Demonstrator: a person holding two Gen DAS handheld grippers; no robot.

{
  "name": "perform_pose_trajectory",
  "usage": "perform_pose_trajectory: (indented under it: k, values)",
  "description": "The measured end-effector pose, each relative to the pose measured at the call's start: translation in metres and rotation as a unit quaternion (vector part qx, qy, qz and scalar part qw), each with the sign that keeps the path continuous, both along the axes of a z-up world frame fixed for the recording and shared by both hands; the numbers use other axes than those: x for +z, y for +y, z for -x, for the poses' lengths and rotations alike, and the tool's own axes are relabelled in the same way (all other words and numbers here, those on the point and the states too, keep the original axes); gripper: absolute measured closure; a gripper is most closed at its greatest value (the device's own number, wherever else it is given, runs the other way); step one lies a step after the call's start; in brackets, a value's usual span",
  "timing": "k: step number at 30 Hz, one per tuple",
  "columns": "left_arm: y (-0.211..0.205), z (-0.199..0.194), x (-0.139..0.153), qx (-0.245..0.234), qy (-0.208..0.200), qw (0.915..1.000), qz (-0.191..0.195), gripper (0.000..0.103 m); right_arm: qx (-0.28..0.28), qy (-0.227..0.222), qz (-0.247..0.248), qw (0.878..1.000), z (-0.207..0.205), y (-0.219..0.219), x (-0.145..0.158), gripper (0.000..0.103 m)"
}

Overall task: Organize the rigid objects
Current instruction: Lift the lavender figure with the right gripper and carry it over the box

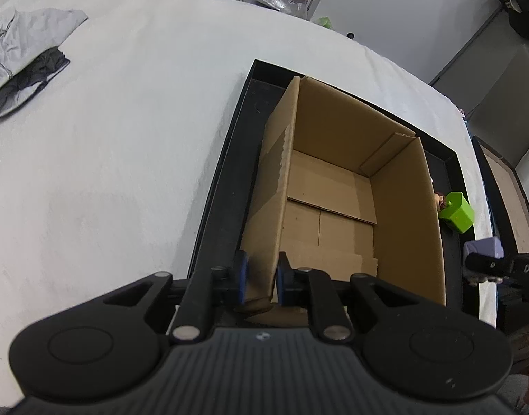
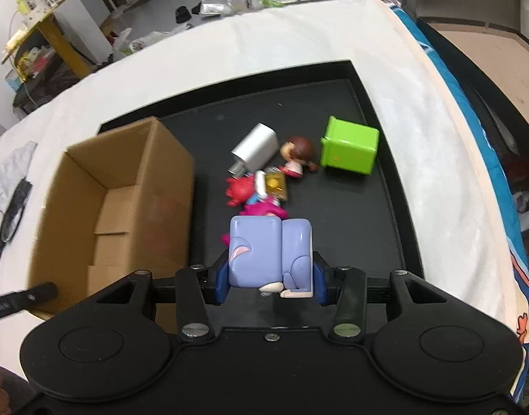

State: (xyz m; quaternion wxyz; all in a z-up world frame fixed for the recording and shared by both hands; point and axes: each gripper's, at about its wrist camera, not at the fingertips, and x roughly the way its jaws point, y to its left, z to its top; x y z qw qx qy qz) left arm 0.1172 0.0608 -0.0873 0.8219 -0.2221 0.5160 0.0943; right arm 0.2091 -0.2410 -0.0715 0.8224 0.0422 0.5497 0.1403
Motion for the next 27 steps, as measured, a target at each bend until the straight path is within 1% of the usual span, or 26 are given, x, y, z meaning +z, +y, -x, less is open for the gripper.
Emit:
perform_pose_trajectory:
  k: [3,7,11,14,17,23,27]
  values:
    - [0.000,0.000,-0.001,-0.001,0.001,1.0000,0.009,0.088,0.009,-0.007,0.000,1.000,-0.001,0.009,0.010,0.059]
    - [-0.002,0.000,-0.001,-0.006,0.002,1.0000,0.007,0.087,0.017,-0.017,-0.007,1.000,-0.004,0.019,0.022,0.059]
    - [0.001,0.001,-0.002,-0.001,0.001,0.9999,0.014,0.087,0.027,-0.029,-0.011,0.999,-0.005,0.033,0.033,0.059]
    - [0.002,0.001,-0.003,0.003,0.002,0.9998,0.021,0.087,0.031,-0.029,-0.023,0.999,-0.006,0.041,0.038,0.059]
    - [0.001,0.001,-0.003,0.000,-0.001,0.9998,0.019,0.087,0.036,-0.033,-0.018,0.999,-0.005,0.052,0.042,0.059]
    - [0.002,0.002,-0.004,0.000,-0.002,0.9998,0.018,0.087,0.059,-0.038,-0.031,0.997,0.000,0.078,0.052,0.059]
    - [0.001,0.002,-0.004,0.001,-0.003,0.9998,0.018,0.087,0.074,-0.039,-0.032,0.996,0.001,0.096,0.053,0.059]
